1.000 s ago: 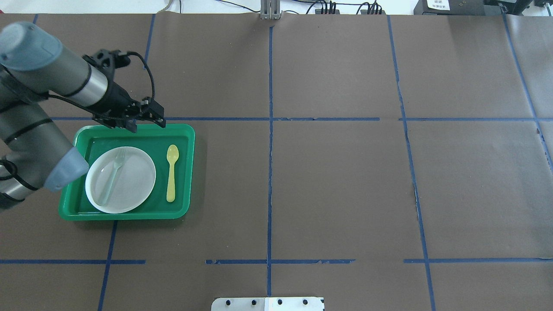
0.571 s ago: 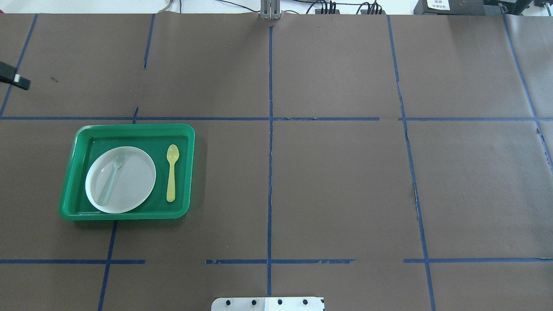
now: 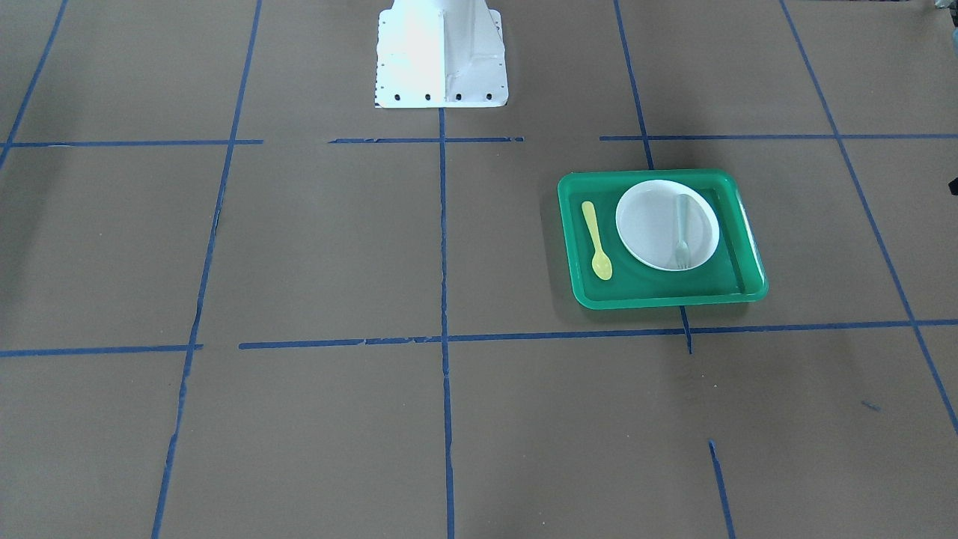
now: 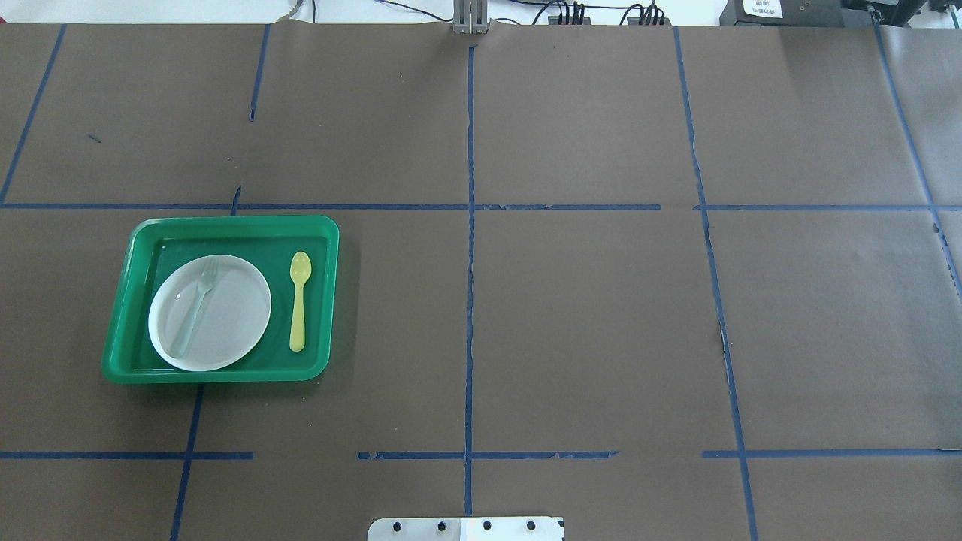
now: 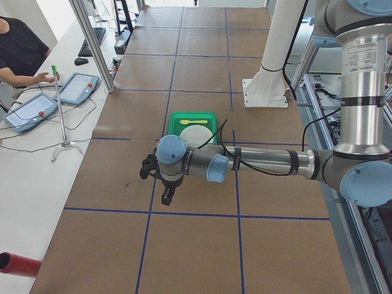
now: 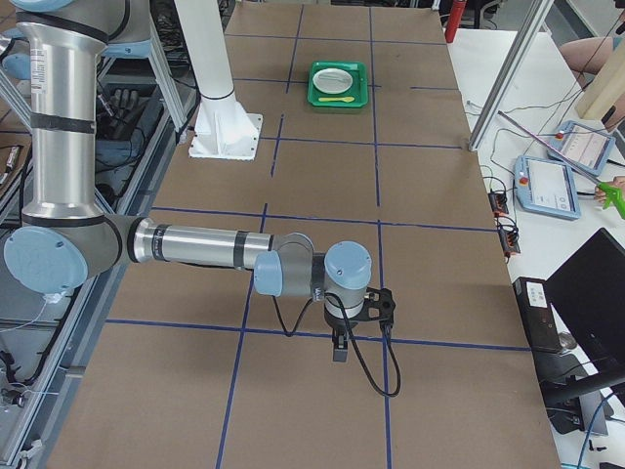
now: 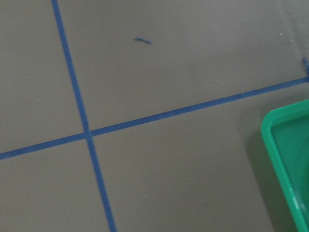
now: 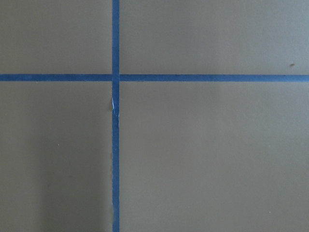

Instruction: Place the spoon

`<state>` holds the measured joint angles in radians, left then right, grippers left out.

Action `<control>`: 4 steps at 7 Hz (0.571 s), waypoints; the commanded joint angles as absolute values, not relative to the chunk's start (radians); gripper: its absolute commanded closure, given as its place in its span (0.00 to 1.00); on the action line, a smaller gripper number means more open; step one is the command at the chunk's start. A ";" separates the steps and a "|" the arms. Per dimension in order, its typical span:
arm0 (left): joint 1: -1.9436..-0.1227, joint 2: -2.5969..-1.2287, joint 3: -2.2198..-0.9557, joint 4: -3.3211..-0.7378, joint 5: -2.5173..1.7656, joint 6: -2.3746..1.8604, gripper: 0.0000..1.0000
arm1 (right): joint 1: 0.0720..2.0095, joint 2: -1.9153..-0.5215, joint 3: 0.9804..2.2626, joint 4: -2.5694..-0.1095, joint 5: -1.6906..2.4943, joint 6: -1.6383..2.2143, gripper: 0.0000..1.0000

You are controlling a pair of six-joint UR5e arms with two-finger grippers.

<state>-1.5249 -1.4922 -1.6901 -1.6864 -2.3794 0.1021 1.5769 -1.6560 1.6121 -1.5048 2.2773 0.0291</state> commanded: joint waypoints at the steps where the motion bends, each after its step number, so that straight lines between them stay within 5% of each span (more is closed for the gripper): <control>1: -1.587 -1.511 -1.698 -1.528 -2.347 0.221 0.00 | 1.577 -1.655 1.612 -1.505 2.278 0.029 0.00; 4: -1.603 -1.512 -1.680 -1.586 -2.292 0.212 0.00 | 1.577 -1.655 1.611 -1.505 2.276 0.029 0.00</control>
